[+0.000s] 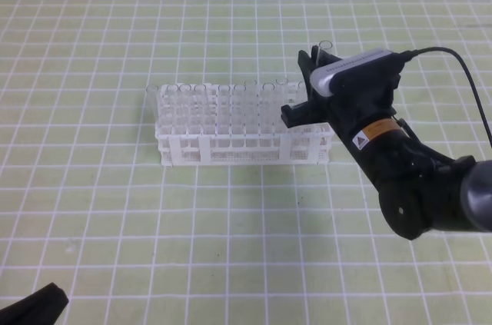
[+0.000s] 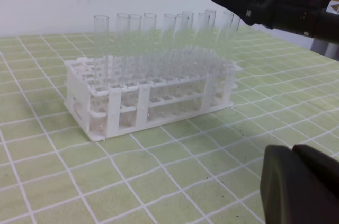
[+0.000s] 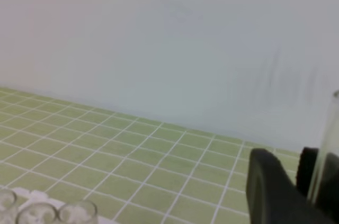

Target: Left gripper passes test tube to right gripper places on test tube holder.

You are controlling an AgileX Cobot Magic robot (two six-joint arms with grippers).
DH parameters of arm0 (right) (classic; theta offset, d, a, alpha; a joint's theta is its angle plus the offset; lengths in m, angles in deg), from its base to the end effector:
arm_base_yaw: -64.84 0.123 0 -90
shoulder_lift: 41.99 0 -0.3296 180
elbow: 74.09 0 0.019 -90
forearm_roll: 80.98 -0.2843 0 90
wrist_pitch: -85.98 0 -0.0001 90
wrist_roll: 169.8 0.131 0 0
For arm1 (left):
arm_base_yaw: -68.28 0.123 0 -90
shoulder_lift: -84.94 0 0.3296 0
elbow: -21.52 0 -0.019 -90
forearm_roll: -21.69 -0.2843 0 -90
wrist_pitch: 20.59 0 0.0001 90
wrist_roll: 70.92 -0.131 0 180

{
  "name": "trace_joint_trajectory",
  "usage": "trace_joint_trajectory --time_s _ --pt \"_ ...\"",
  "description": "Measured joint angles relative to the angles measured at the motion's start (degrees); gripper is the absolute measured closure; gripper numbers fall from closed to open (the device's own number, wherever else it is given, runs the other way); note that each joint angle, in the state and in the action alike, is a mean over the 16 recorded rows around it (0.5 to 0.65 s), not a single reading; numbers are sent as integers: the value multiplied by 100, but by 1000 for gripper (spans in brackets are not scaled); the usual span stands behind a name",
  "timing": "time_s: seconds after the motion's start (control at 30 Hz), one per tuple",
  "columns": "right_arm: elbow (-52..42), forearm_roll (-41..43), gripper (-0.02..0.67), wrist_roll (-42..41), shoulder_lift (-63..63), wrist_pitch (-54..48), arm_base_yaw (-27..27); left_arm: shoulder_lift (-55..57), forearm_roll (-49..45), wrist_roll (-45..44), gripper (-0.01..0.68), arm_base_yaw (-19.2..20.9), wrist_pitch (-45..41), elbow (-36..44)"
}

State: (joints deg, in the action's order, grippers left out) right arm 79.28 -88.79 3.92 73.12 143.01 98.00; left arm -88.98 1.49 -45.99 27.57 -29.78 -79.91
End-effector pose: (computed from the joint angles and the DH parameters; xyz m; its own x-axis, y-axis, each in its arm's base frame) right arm 0.3937 0.2394 0.2213 0.0893 0.0167 -0.9959 -0.4455 0.8949 -0.0249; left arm 0.0685 -0.0494 0.1957 -0.0960 -0.0314 -0.9949 0.6035 0.7930 -0.0833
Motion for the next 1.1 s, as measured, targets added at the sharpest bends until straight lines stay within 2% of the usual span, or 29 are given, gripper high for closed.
trace_joint_trajectory --time_s 1.1 --pt "134 -2 640 49 -34 -286 0 -36 -6 -1 673 0 22 40"
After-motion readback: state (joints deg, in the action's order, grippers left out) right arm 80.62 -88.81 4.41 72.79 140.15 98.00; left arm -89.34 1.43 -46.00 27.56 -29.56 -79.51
